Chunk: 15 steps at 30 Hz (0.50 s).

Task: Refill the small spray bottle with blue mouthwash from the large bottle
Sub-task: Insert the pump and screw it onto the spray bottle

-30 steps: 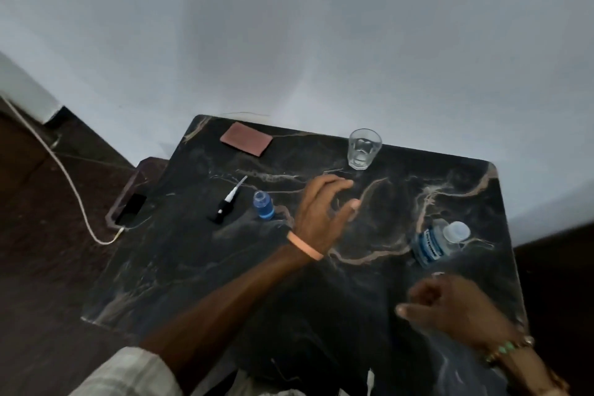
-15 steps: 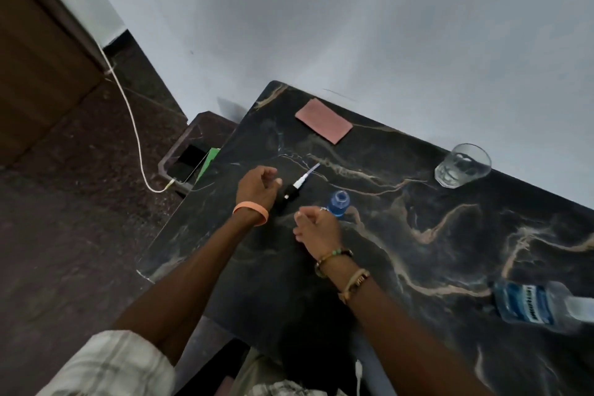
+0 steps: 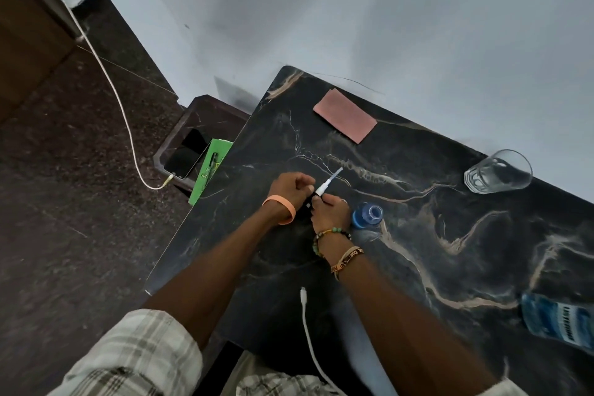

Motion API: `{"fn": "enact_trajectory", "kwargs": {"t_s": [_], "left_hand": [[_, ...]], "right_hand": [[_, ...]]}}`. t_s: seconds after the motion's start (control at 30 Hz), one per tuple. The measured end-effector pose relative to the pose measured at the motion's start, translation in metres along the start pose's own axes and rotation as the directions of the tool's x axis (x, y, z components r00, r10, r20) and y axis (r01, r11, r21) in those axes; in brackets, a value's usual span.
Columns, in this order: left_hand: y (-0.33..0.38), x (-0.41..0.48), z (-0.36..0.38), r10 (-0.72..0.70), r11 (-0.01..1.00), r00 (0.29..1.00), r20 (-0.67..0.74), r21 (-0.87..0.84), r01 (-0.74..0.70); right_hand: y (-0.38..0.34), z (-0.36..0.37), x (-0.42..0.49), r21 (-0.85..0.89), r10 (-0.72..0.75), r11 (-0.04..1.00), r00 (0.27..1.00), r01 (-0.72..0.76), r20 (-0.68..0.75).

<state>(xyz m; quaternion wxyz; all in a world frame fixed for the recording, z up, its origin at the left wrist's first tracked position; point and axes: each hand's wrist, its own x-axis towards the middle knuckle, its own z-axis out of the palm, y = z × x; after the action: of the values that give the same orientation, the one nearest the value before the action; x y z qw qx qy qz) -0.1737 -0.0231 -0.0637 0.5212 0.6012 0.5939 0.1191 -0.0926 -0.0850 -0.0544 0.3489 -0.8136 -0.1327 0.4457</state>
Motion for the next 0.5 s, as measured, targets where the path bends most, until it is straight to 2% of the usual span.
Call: {"fn": "enact_trajectory", "kwargs": {"t_s": [0.1,0.27,0.5], "left_hand": [[-0.002,-0.002,-0.004,-0.060,0.986,0.998,-0.013,-0.159,0.057],[0.005,-0.017,-0.012,-0.064,0.958,0.997,-0.038,-0.281,0.051],[0.045,-0.059,-0.018,0.012,0.876,0.994,-0.110,-0.478,-0.064]], "right_hand": [[-0.002,0.000,-0.004,-0.003,-0.030,1.000,0.998,0.030,-0.061],[-0.008,-0.001,-0.021,-0.010,-0.113,0.994,0.990,0.112,-0.082],[-0.026,-0.034,-0.042,0.075,-0.320,0.942,0.943,0.327,-0.092]]}}
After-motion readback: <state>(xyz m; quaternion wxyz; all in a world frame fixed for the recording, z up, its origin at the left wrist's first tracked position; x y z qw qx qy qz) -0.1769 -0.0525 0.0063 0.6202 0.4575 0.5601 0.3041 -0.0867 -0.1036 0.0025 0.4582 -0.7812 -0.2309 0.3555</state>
